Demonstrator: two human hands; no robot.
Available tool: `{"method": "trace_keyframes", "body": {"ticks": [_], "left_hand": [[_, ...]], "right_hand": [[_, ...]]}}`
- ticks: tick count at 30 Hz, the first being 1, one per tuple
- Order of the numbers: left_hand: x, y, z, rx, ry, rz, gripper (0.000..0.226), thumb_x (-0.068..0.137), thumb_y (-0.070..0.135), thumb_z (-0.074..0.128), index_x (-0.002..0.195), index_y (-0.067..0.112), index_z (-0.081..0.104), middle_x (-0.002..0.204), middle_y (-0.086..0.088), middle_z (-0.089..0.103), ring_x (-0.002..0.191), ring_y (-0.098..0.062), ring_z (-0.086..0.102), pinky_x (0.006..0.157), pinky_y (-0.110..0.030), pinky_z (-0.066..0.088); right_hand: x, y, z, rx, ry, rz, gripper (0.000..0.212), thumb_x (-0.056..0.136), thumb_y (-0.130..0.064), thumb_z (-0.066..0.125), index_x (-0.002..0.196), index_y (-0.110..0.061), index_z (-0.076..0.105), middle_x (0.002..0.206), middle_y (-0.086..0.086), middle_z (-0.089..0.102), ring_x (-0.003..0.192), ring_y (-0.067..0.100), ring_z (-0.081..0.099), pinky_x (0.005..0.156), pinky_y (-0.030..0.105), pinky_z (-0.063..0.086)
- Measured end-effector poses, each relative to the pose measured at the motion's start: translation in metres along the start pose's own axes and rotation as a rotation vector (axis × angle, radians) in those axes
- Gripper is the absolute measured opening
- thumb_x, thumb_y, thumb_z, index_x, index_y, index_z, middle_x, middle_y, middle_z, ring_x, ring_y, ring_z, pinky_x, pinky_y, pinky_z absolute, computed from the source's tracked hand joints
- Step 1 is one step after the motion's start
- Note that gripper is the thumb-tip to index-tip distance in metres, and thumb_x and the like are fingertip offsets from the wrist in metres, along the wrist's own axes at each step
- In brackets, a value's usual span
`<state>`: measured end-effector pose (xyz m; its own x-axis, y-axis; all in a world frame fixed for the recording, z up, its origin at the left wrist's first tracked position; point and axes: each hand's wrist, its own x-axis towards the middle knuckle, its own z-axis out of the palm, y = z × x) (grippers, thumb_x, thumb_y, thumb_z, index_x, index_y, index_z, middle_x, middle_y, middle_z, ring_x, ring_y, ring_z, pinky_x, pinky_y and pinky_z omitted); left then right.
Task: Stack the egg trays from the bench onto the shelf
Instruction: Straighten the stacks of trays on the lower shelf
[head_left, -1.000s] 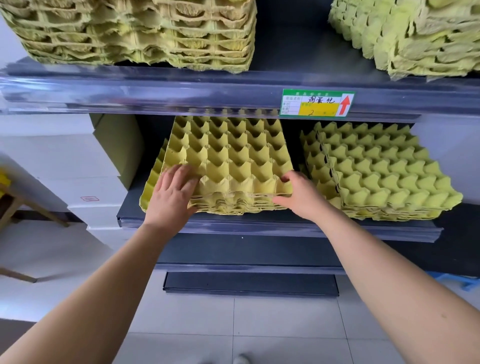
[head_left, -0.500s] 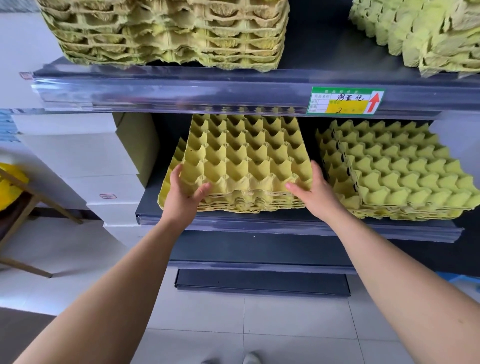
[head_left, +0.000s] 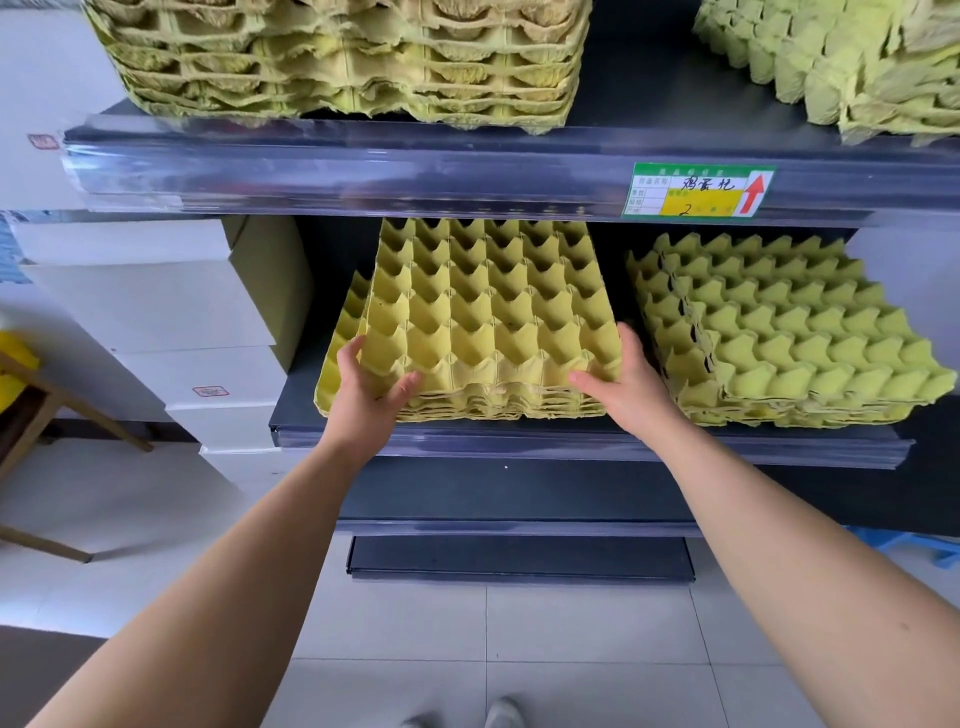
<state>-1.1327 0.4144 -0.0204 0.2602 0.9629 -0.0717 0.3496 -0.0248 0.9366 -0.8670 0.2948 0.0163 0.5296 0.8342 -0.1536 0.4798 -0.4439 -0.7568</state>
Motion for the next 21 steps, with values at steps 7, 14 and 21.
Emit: {"method": "trace_keyframes", "body": {"ticks": [7, 14, 21], "left_hand": [[0.002, 0.009, -0.011, -0.04, 0.068, 0.067, 0.078, 0.084, 0.036, 0.071, 0.144, 0.032, 0.022, 0.131, 0.006, 0.056, 0.117, -0.019, 0.055, 0.1, -0.037, 0.045], [0.022, -0.001, -0.044, -0.031, 0.089, 0.062, 0.079, 0.084, 0.035, 0.072, 0.145, 0.032, 0.023, 0.131, 0.004, 0.056, 0.116, -0.019, 0.057, 0.102, -0.047, 0.046], [0.039, -0.006, -0.043, -0.021, 0.062, 0.09, 0.079, 0.086, 0.033, 0.071, 0.147, 0.03, 0.021, 0.133, 0.007, 0.054, 0.118, -0.014, 0.055, 0.103, -0.039, 0.045]], "right_hand": [[-0.002, -0.016, -0.001, 0.063, 0.097, -0.052, 0.09, 0.085, -0.037, 0.067, 0.152, -0.025, 0.008, 0.157, 0.0, 0.021, 0.141, 0.022, 0.026, 0.109, 0.036, 0.027], [0.0, -0.04, 0.028, 0.085, 0.058, -0.06, 0.09, 0.086, -0.038, 0.066, 0.152, -0.025, 0.006, 0.156, 0.002, 0.022, 0.14, 0.022, 0.027, 0.107, 0.034, 0.029], [0.013, -0.044, 0.037, 0.068, 0.08, -0.035, 0.09, 0.087, -0.037, 0.066, 0.152, -0.025, 0.005, 0.157, 0.002, 0.022, 0.14, 0.022, 0.028, 0.106, 0.033, 0.029]]}}
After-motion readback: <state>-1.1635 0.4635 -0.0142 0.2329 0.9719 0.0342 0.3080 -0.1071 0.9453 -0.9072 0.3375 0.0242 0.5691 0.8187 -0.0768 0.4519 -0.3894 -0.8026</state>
